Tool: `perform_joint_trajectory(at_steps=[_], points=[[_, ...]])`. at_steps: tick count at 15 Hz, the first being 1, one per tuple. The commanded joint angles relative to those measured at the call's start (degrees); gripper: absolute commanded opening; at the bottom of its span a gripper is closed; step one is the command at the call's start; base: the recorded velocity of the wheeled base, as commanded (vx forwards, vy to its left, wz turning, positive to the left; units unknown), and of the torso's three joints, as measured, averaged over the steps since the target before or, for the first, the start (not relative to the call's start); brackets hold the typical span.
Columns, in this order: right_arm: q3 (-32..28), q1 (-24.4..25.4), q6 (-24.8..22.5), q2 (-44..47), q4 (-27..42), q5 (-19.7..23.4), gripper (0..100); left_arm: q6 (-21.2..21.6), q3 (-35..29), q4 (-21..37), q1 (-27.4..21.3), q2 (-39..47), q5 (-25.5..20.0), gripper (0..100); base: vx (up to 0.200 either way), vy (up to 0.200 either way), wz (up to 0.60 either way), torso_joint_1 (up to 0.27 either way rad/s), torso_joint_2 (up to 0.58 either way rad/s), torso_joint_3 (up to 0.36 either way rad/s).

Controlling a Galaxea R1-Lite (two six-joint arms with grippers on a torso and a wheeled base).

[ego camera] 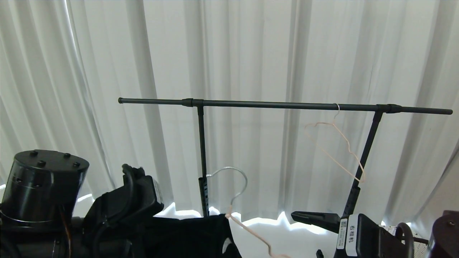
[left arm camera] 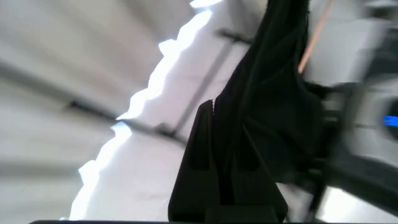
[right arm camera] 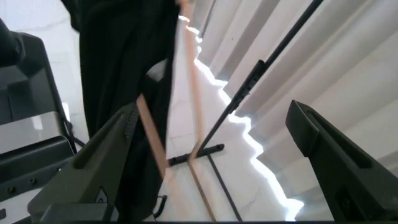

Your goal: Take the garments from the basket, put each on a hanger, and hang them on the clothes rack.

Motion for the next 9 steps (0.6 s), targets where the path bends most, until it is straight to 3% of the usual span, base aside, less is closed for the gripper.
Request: perform_joint_trajectory(at_steps=[1,3,6,9], points=[[1.1,-0.4,0.0,0.1,0.0,0.0,100,0.0,1.6,-3.9,2.1,-0.7,3.4,0,0.0,0.0,0.0,0.0,0.0,0.0],[1.3,-1.3,0.9,0.8,0.0,0.0,100,-0.4,1.2,-8.1,5.7,-0.6,3.8,0,0.0,0.0,0.0,0.0,0.0,0.0],[-0.8,-6.5,10.3,2.7,0.0,-5.0,100,-4.2,-3.4,-10.1,8.0,-0.6,6.7,0,0.0,0.0,0.0,0.0,0.0,0.0],[-6.9,-7.0,18.8,6.1,0.0,-10.2,100,-8.6,-9.5,-10.1,7.9,0.1,9.1,0,0.0,0.0,0.0,0.0,0.0,0.0]])
